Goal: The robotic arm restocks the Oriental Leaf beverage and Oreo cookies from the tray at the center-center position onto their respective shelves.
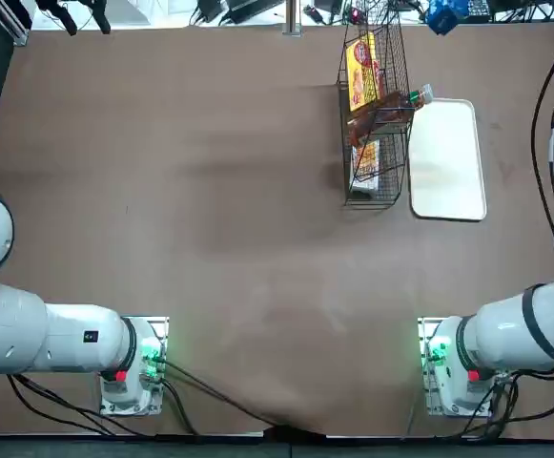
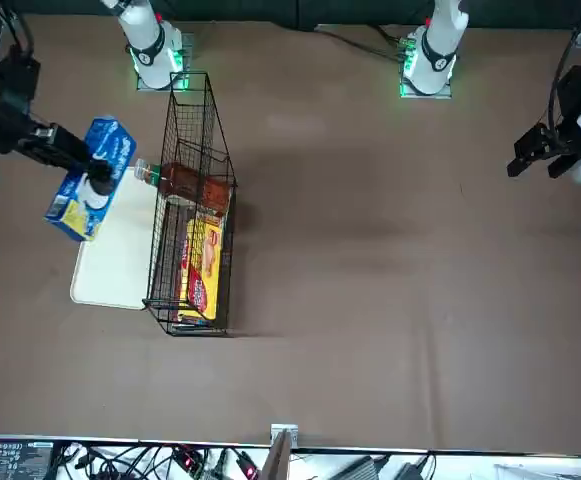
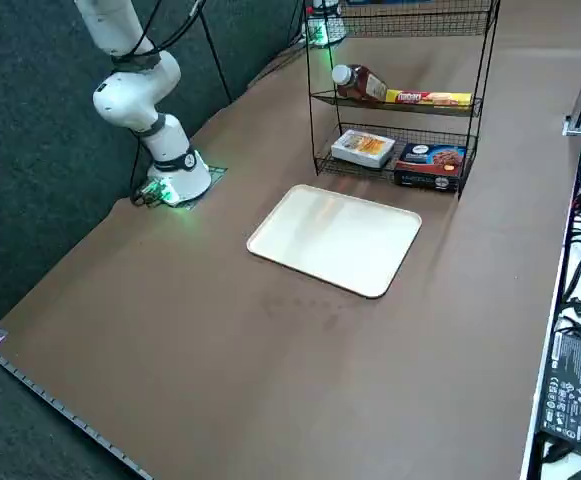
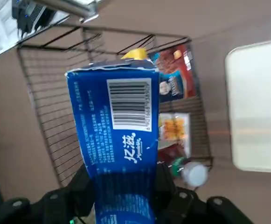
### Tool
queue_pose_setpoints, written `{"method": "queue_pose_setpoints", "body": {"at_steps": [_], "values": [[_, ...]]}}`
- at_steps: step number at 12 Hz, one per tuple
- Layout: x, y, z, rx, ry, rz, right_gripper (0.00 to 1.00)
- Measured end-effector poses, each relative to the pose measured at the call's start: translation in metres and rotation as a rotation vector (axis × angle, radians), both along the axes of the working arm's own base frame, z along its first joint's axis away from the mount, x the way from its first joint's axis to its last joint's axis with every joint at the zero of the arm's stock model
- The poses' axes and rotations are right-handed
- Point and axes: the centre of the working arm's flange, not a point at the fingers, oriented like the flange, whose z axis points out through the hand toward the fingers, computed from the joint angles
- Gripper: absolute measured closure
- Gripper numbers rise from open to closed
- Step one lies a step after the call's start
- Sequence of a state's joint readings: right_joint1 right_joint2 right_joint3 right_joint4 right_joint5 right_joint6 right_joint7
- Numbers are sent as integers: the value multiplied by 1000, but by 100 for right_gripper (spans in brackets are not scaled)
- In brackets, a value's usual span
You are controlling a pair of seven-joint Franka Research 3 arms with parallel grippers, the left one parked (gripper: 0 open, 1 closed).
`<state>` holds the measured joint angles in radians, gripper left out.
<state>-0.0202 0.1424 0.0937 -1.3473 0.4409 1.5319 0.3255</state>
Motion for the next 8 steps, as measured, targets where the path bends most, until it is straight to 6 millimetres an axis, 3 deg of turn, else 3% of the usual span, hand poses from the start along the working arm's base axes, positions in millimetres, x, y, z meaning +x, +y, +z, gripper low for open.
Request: {"method": "queue_pose_setpoints", "body": {"at_steps": [3, 8], "values": [[-6, 32, 3, 39, 24, 12, 39], [-11, 63, -4, 46, 48, 63, 38]]}}
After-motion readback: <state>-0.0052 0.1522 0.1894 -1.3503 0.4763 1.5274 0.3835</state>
